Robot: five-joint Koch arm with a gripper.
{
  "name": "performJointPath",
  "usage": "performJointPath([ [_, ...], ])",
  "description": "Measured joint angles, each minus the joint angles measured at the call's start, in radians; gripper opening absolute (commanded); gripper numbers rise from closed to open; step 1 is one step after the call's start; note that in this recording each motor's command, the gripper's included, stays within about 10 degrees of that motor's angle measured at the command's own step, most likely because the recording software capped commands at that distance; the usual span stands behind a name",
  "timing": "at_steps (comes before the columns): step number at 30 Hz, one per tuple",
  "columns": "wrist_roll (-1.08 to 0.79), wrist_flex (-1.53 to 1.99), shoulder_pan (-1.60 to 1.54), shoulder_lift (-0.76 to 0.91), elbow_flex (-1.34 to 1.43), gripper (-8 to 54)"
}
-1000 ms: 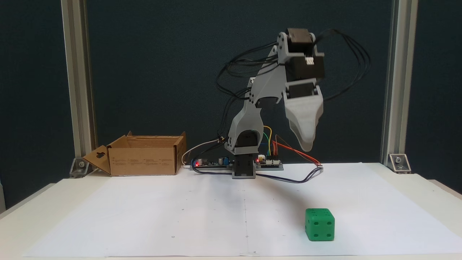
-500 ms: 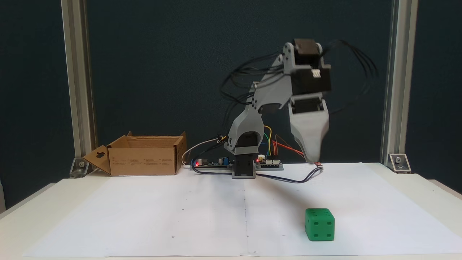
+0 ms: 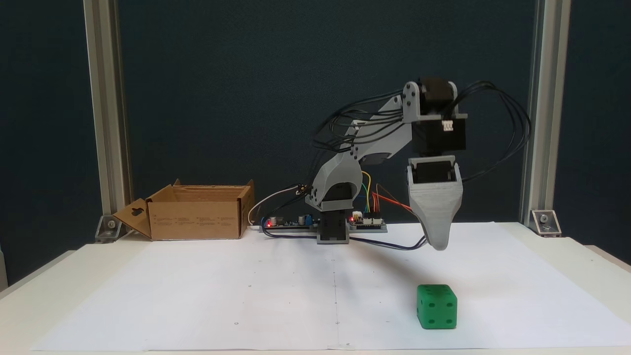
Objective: Grasp a green dice and put it in the bin.
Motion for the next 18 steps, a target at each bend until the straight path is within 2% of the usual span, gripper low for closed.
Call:
performJointPath([
  [18, 0.0, 0.002, 0.006, -0.041, 0.0, 43.3],
])
